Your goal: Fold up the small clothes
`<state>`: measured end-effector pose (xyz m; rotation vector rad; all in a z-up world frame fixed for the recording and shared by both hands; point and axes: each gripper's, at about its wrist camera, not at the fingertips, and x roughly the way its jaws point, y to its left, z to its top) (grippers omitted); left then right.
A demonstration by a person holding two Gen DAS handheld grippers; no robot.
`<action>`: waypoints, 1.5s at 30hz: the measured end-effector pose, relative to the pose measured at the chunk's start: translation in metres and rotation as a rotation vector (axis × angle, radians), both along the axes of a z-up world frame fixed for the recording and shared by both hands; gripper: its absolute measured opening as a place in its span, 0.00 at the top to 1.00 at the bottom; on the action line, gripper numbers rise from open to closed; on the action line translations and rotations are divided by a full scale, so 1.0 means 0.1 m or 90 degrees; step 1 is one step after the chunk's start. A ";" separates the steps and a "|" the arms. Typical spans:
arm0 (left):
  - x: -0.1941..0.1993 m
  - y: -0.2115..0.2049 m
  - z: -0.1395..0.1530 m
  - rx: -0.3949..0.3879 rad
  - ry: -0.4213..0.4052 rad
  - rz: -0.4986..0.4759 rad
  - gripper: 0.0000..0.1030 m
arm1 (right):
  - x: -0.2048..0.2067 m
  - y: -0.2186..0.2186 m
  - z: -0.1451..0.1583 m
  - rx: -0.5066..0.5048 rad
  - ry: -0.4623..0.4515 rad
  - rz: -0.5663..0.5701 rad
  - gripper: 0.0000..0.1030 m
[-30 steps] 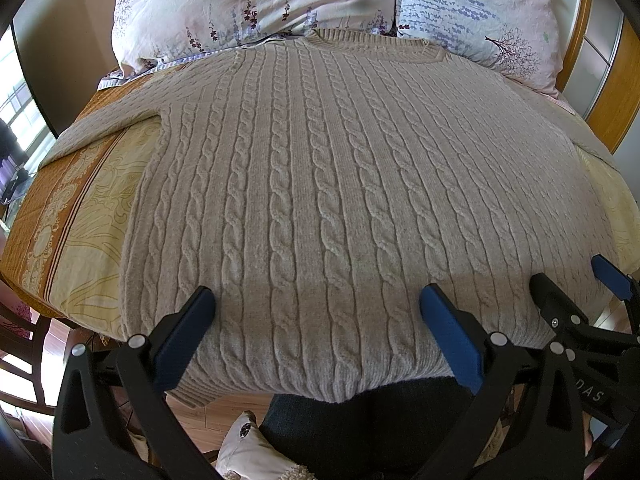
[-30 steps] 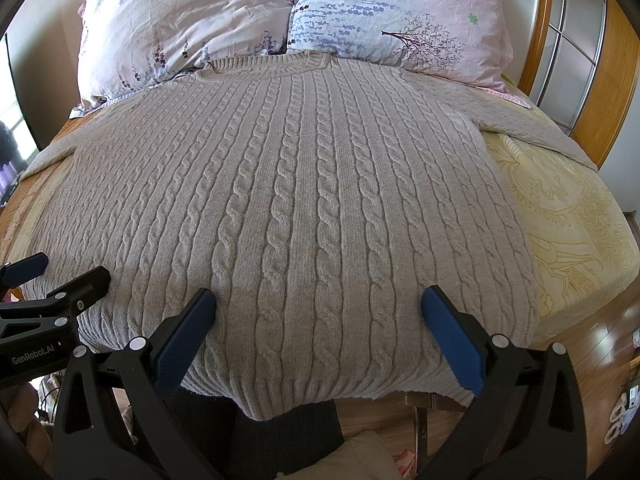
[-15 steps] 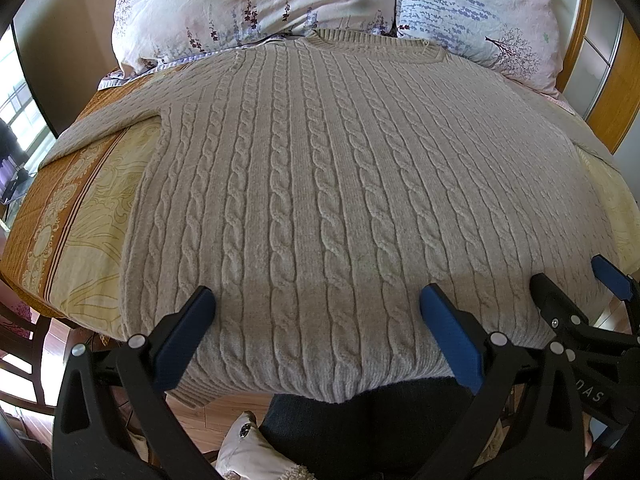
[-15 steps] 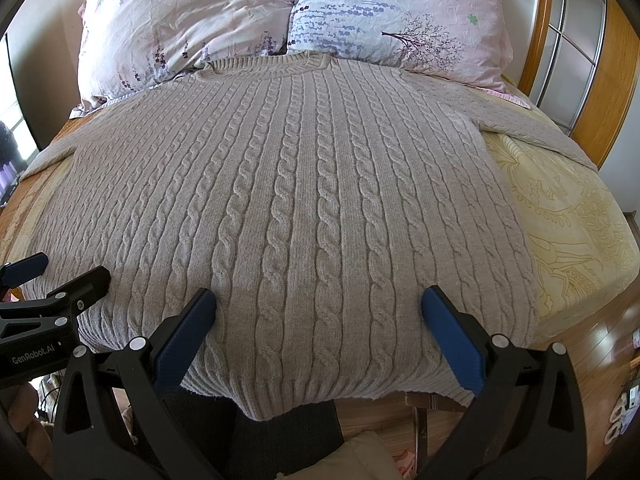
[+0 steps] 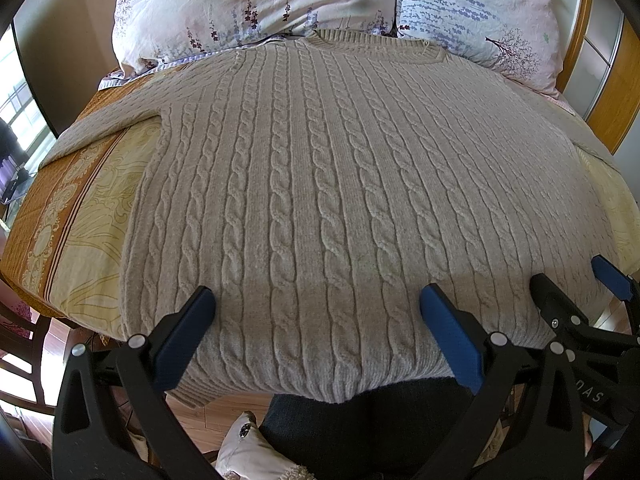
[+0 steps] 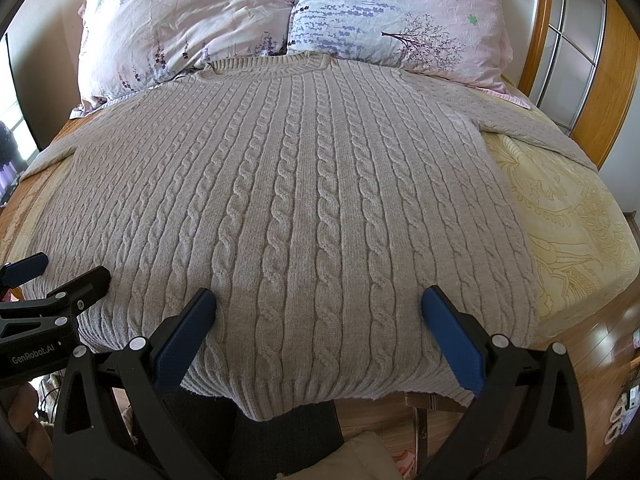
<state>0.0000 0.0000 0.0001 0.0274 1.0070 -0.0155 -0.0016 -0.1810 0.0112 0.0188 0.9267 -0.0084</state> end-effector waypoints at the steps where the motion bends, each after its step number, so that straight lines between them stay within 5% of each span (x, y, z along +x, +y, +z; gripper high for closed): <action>1: 0.00 0.00 0.00 0.000 0.000 0.000 0.02 | 0.00 0.00 0.00 0.000 0.000 0.000 0.01; 27: 0.06 0.01 -0.01 0.002 0.012 -0.003 0.02 | 0.03 0.04 -0.04 0.002 0.004 0.024 0.01; 38: -0.01 -0.01 -0.01 0.004 -0.018 -0.014 0.02 | -0.07 -0.03 -0.08 0.016 -0.091 0.101 0.01; 45: 0.09 -0.03 0.00 0.013 -0.056 -0.030 0.02 | 0.21 -0.37 0.06 0.104 -0.081 0.053 0.01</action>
